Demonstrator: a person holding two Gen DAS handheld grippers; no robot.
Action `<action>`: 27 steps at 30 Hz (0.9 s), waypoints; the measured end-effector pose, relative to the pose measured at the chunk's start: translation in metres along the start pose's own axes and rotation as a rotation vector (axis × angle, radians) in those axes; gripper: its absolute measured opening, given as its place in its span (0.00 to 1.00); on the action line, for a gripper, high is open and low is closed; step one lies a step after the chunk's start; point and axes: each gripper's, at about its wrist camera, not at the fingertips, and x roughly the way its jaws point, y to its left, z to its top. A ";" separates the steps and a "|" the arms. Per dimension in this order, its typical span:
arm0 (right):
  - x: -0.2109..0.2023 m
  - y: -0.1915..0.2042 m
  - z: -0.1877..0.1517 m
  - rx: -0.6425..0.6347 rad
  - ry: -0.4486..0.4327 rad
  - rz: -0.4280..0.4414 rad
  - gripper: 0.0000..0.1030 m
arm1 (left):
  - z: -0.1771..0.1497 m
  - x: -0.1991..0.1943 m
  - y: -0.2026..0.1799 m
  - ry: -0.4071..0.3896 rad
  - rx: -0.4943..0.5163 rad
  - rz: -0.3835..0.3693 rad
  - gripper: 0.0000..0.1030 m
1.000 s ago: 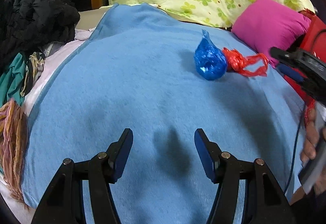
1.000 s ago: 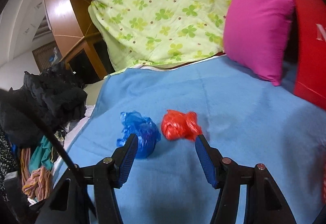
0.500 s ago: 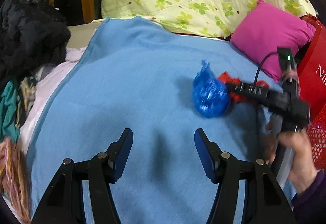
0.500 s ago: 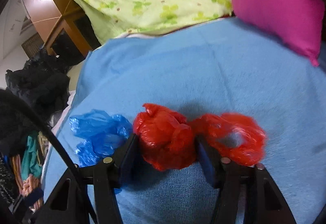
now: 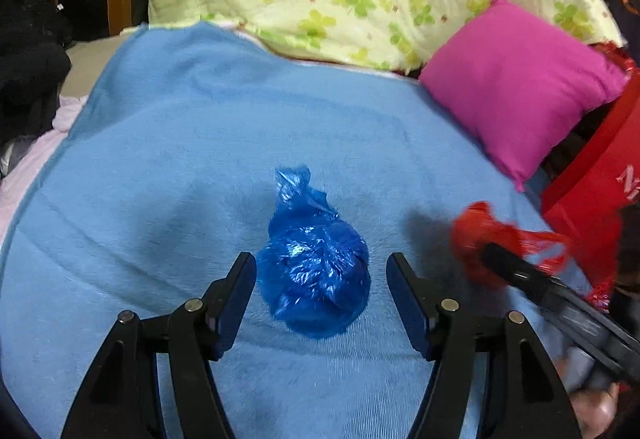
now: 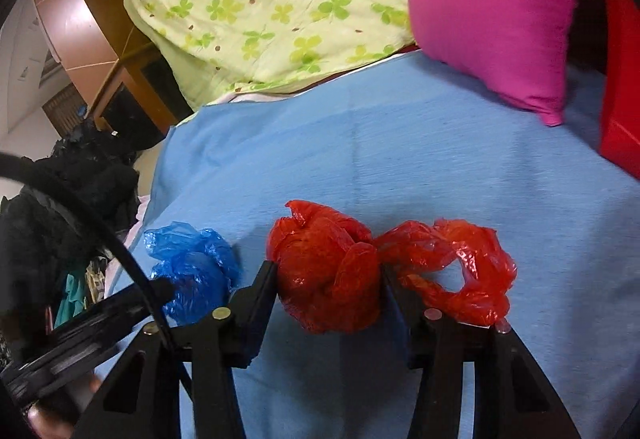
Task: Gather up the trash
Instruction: 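Grasp the red plastic bag with the right tool while the left tool grasps the blue bag, then hold the blue and red bags in both tools just above the blanket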
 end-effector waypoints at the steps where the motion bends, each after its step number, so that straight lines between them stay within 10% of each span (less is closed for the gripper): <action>1: -0.006 -0.002 0.000 -0.004 -0.004 -0.002 0.52 | -0.001 0.008 0.001 0.014 -0.011 0.006 0.66; 9: -0.032 -0.004 -0.002 -0.026 -0.025 0.007 0.52 | -0.012 0.009 0.007 0.024 -0.074 0.012 0.50; 27: -0.117 0.041 -0.038 -0.051 -0.126 0.093 0.52 | -0.077 -0.146 -0.020 -0.142 0.095 0.169 0.50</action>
